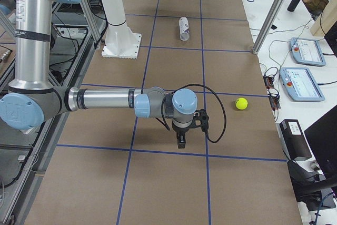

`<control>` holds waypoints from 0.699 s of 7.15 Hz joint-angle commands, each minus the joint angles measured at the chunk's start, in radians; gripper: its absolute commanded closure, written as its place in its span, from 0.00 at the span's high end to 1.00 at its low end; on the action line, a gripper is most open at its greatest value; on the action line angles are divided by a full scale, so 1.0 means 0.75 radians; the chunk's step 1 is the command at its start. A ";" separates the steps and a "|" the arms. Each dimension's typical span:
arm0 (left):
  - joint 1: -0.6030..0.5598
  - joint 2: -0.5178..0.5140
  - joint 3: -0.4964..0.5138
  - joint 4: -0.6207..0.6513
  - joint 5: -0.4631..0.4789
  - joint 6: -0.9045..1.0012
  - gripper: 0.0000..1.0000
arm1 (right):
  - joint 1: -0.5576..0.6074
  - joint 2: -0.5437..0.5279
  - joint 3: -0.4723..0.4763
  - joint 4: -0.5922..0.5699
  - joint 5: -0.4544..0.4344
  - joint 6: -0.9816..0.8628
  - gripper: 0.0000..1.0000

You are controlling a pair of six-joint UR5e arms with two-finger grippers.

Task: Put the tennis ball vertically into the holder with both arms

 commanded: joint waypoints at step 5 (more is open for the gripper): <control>-0.002 -0.051 -0.024 -0.006 -0.010 0.008 1.00 | 0.000 0.010 -0.004 0.007 -0.010 -0.001 1.00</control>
